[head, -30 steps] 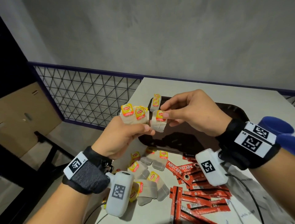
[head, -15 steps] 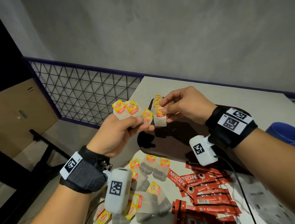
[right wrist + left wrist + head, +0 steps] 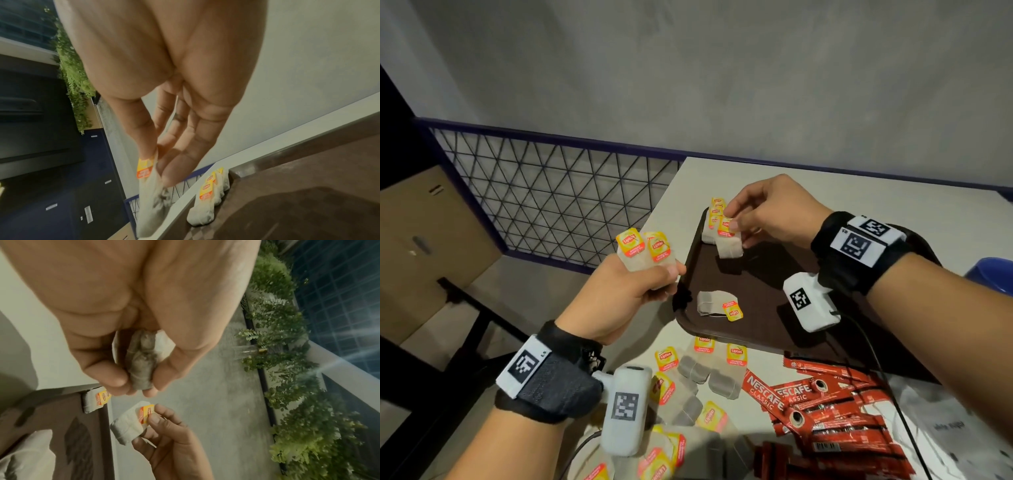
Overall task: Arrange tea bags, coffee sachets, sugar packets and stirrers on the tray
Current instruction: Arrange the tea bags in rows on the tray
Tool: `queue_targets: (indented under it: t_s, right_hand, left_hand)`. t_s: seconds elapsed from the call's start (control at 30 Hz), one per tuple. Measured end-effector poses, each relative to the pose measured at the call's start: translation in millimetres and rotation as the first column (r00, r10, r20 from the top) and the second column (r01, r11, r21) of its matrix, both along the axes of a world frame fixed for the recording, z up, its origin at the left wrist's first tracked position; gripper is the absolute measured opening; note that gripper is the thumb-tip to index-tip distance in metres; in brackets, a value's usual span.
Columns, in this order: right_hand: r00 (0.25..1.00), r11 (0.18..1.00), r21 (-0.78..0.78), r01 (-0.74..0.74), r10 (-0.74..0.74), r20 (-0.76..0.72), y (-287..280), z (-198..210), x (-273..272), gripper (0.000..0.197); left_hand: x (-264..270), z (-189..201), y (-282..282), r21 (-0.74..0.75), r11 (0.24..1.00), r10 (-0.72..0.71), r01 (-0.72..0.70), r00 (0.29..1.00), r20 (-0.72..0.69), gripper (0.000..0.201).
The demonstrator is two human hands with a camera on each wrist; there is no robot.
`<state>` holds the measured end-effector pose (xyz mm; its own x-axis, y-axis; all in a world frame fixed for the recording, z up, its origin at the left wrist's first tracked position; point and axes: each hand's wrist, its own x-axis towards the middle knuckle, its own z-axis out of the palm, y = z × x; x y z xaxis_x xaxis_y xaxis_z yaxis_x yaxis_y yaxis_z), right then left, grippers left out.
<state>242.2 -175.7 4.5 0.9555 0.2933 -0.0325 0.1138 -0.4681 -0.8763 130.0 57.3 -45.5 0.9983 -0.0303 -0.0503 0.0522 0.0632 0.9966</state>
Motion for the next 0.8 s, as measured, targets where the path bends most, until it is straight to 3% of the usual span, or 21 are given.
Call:
queue_targets:
  t_s: [0.13,0.27,0.37,0.47,0.53,0.67,0.8]
  right_hand:
    - [0.998,0.999,0.03,0.027,-0.028,0.049,-2,4,9,0.014]
    - [0.993,0.995,-0.045,0.086,-0.082,0.083,4,-5,27,0.016]
    - [0.999,0.995,-0.087,0.049,-0.051,-0.018,9,-12,37,0.02]
    - [0.982,0.999,0.007,-0.033,0.033,-0.187,14,-16,42,0.021]
    - [0.974,0.999,0.024,-0.041,0.045,-0.221,17,-19,45,0.022]
    - [0.992,0.993,-0.113,0.045,-0.058,-0.115,23,-33,55,0.019]
    - [0.989,0.989,-0.119,0.089,-0.102,-0.105,24,-42,63,0.012]
  left_hand:
    - [3,-4,0,-0.093,0.995,0.032,-0.031,0.999,0.01,0.014]
    - [4,-9,1,-0.138,0.99,0.023,-0.025,1.0,-0.019,0.014]
    - [2,-9,-1,-0.177,0.984,-0.032,0.032,0.999,0.0,0.008]
    - [2,-11,-1,-0.199,0.978,-0.056,0.059,0.998,0.02,0.009]
    - [3,-11,0,-0.223,0.974,-0.044,0.047,0.999,0.019,0.011]
    - [4,-12,0,-0.24,0.97,-0.028,0.029,1.0,0.008,0.016]
    - [2,-15,-5,-0.2,0.979,-0.029,0.026,1.0,-0.01,0.012]
